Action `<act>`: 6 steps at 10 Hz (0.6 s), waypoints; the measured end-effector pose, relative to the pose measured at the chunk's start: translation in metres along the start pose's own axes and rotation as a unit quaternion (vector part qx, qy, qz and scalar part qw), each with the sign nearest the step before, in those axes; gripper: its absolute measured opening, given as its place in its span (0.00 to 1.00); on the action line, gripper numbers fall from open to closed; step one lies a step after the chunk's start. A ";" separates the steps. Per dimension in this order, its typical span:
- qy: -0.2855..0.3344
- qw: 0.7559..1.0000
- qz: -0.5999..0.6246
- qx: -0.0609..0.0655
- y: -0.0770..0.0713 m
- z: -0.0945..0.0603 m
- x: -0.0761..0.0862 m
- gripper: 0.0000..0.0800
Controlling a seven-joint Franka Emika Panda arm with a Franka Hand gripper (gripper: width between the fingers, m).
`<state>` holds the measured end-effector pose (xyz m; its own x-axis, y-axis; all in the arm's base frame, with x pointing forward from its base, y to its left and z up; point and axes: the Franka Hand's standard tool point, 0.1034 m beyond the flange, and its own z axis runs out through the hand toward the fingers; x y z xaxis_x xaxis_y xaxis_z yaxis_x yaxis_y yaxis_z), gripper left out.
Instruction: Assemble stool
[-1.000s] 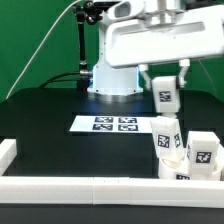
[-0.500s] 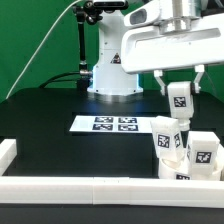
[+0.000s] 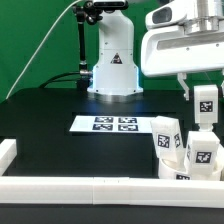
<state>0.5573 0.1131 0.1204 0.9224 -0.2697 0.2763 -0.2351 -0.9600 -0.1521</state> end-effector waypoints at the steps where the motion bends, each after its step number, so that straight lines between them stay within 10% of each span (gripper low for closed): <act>1: 0.000 1.000 -0.005 -0.001 0.001 0.001 0.000 0.42; 6: 0.013 0.993 -0.116 -0.010 -0.012 0.013 0.017 0.42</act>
Offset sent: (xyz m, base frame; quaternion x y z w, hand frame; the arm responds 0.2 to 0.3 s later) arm 0.0515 0.0037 0.0049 -0.0815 -0.0023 -0.2668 0.9603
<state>0.5797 0.1215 0.1143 0.9446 -0.0433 0.3253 -0.0241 -0.9977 -0.0629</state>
